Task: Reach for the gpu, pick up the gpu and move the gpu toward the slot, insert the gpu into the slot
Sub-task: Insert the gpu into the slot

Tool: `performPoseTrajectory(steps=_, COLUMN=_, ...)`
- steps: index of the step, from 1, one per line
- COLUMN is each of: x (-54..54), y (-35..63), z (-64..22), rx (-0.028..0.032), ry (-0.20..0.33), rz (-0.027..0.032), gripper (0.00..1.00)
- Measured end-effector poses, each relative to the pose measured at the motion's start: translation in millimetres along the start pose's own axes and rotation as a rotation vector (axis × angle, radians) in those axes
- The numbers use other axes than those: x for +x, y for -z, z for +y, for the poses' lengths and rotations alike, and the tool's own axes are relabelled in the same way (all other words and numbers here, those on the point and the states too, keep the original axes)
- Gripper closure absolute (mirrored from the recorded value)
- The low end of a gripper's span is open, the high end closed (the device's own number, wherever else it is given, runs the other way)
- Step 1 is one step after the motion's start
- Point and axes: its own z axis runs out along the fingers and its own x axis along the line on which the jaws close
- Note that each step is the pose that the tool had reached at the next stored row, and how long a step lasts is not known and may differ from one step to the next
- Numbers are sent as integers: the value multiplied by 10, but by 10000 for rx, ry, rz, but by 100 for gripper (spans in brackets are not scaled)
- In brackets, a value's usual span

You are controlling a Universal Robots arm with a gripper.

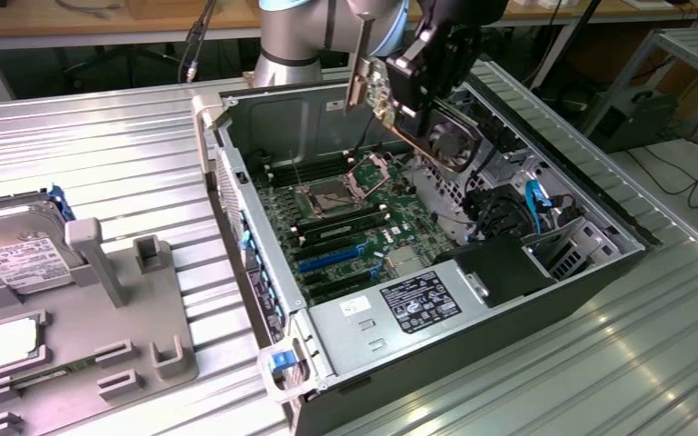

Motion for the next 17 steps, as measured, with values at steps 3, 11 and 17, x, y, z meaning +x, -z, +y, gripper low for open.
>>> performPoseTrajectory(steps=3, x=0, y=0, z=0, rx=-7, ry=281, rz=-3, gripper=72)
performPoseTrajectory(steps=11, x=0, y=0, z=0, rx=-23, ry=1005, rz=-8, gripper=72)
performPoseTrajectory(steps=17, x=0, y=0, z=0, rx=-34, ry=1501, rz=-12, gripper=72)
